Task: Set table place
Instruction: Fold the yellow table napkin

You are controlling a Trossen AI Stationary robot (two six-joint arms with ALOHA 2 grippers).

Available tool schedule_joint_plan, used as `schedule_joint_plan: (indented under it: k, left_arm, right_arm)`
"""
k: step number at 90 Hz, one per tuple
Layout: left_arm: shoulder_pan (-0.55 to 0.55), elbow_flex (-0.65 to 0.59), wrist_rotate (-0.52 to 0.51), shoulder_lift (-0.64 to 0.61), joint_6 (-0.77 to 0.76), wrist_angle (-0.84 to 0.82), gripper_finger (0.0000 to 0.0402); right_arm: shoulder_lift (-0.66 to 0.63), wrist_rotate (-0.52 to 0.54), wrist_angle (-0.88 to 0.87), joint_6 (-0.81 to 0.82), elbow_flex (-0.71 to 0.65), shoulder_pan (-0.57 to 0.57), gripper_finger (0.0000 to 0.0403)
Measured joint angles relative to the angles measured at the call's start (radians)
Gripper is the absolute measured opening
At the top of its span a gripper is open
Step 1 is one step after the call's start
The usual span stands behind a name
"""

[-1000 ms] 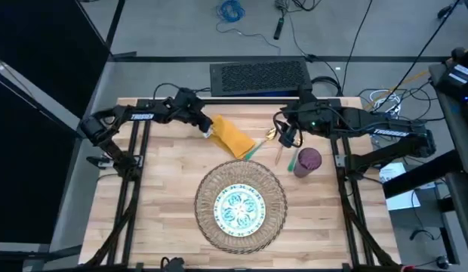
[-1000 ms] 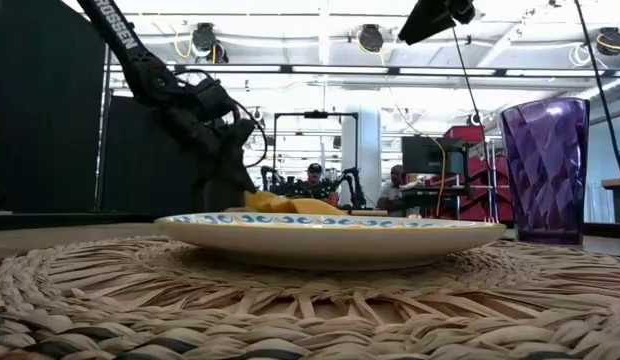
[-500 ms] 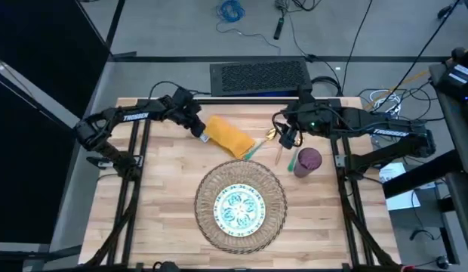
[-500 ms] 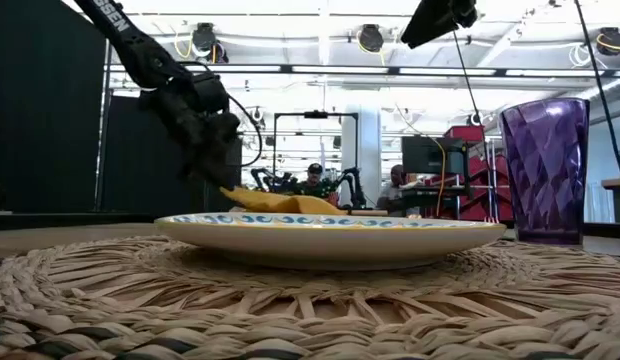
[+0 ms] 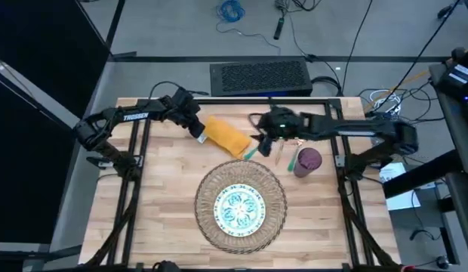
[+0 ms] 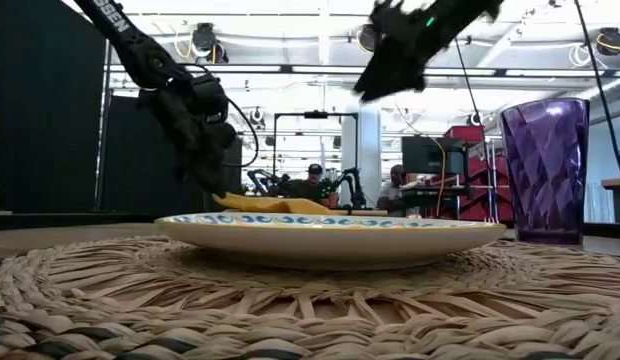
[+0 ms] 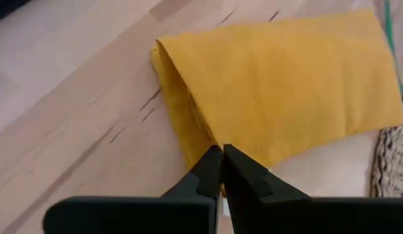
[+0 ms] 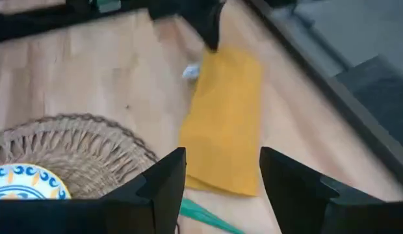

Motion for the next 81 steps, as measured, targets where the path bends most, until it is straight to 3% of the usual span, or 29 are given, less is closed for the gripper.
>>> schedule_joint_plan:
  k: [27,48,81]
  left_arm:
    - [-0.009,-0.018,0.0,0.0,0.019,0.007,0.0]
    - [-0.017,-0.018,0.0,0.001,0.021,0.013,0.0]
    - [-0.017,-0.019,0.0,0.001,0.02,0.019,0.0]
  right_arm:
    - [0.29,-0.03,0.078,0.0,0.073,-0.011,0.0126]
    - [0.393,-0.075,0.079,-0.023,0.157,-0.01,0.0011]
    - [0.469,-0.082,0.101,-0.024,0.18,-0.01,0.0]
